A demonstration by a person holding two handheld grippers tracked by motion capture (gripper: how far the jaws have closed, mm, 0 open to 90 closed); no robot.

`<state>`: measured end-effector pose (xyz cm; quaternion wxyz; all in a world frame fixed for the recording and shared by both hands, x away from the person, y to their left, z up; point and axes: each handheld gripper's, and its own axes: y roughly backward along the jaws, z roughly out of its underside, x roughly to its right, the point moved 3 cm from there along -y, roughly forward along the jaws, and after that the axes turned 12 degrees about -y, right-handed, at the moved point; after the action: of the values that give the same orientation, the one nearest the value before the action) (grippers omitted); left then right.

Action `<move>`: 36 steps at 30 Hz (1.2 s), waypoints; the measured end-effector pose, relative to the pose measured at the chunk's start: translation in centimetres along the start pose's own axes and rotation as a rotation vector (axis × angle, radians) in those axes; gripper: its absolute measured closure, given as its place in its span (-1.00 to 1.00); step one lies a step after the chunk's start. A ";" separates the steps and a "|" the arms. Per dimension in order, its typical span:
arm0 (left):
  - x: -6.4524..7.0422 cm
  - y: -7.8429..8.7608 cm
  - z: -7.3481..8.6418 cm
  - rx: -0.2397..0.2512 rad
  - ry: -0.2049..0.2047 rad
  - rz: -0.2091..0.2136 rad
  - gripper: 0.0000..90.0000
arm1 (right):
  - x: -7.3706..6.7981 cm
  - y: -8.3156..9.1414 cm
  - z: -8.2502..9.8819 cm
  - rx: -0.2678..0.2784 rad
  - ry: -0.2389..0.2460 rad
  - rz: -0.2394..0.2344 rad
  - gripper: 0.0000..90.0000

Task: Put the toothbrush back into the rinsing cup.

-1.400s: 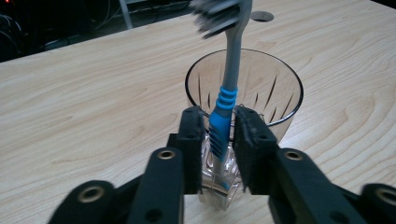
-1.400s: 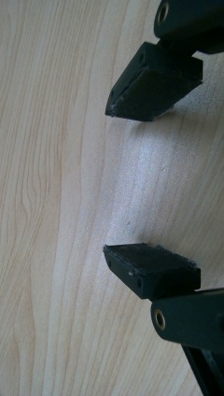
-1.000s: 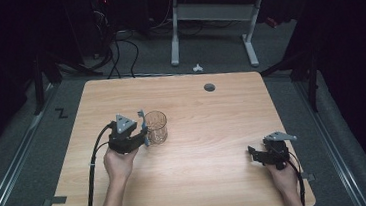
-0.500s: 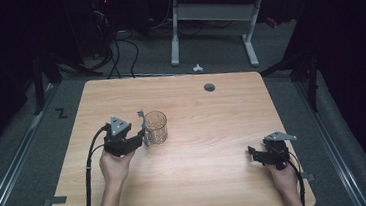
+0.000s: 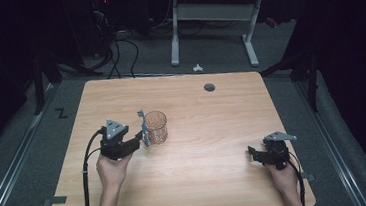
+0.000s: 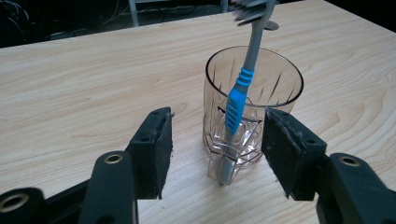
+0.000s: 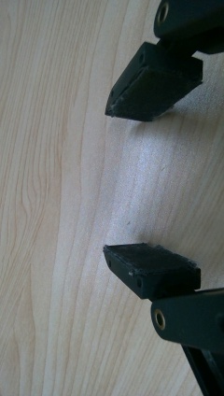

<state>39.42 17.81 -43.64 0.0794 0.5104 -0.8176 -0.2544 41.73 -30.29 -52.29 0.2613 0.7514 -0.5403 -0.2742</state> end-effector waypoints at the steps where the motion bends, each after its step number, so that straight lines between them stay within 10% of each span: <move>1: 0.0 0.1 0.0 0.002 0.000 -0.002 -0.04 | 0.0 0.0 0.0 0.000 0.000 0.000 -0.37; 36: -0.7 2.1 2.3 0.013 0.067 -0.006 -0.05 | 0.0 0.0 0.0 0.001 0.001 0.001 -0.37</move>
<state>37.18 19.89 -44.46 0.1028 0.5216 -0.8146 -0.2319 41.73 -30.29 -52.30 0.2614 0.7512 -0.5408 -0.2737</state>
